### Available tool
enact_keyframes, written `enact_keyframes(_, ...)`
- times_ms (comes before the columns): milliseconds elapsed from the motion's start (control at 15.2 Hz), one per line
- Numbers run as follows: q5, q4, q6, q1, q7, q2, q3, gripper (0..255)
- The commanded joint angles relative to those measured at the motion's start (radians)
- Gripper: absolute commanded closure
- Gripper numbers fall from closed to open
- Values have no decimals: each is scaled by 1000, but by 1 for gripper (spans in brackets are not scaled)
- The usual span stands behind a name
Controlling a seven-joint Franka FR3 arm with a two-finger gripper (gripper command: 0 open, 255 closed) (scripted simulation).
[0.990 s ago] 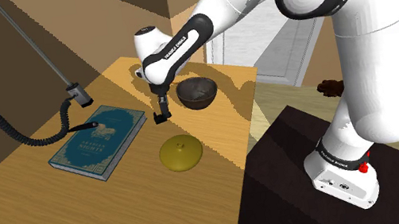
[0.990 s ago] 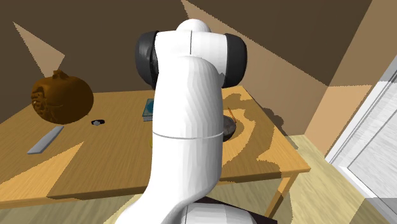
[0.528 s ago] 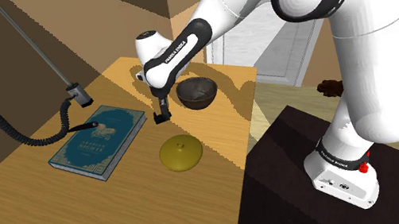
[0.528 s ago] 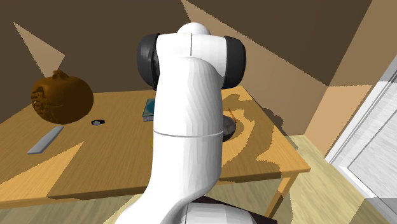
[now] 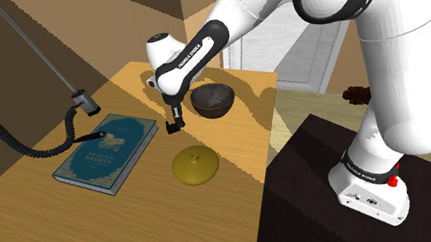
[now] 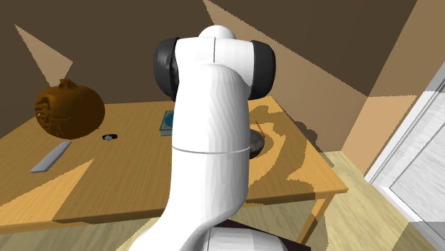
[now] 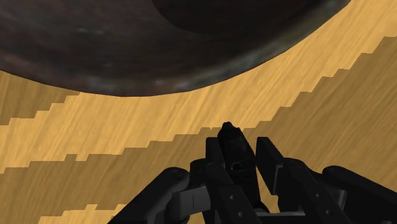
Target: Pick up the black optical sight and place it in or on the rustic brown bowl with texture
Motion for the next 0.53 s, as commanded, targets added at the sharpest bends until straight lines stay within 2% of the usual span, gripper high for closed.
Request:
enact_keyframes(0,0,0,0,0,0,0,0,255)
enact_keyframes(462,2,6,-40,-1,-1,-34,1,255)
